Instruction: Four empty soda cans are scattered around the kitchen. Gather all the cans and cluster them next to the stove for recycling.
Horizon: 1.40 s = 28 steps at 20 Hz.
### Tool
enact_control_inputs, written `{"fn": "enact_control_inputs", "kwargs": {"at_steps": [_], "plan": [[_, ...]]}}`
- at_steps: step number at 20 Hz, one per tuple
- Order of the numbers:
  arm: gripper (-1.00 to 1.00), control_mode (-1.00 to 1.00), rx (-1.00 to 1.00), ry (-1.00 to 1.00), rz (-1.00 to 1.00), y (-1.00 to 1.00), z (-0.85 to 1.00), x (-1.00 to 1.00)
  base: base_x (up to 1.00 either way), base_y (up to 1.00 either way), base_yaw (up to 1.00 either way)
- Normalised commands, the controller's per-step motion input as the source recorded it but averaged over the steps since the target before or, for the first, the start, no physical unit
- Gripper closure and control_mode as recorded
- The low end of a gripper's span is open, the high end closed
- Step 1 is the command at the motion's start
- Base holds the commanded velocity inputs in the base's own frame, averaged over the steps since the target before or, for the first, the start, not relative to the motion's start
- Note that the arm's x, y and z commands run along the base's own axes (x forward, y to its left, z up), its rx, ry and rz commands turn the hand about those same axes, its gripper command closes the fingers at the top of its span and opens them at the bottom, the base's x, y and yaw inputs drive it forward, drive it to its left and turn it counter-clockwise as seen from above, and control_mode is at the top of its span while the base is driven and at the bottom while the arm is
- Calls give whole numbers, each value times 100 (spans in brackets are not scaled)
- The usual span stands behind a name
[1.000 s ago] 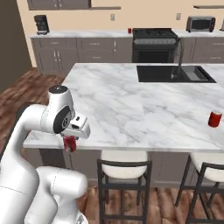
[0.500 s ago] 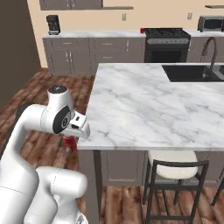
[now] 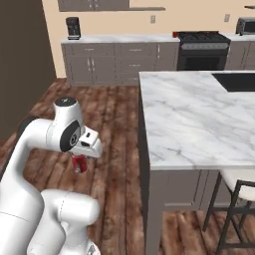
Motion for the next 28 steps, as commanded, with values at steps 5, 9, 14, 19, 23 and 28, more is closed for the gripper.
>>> {"fn": "enact_control_inputs", "kwargs": {"at_steps": [5,9,14,19,23,28], "plan": [[100,100,0,0,0,0,0,0,21,95,-9],[100,100,0,0,0,0,0,0,29,68,-2],[100,100,0,0,0,0,0,0,54,53,-2],[100,100,0,0,0,0,0,0,79,41,-4],[100,100,0,0,0,0,0,0,91,41,-5],[100,100,0,0,0,0,0,0,87,47,-8]]}}
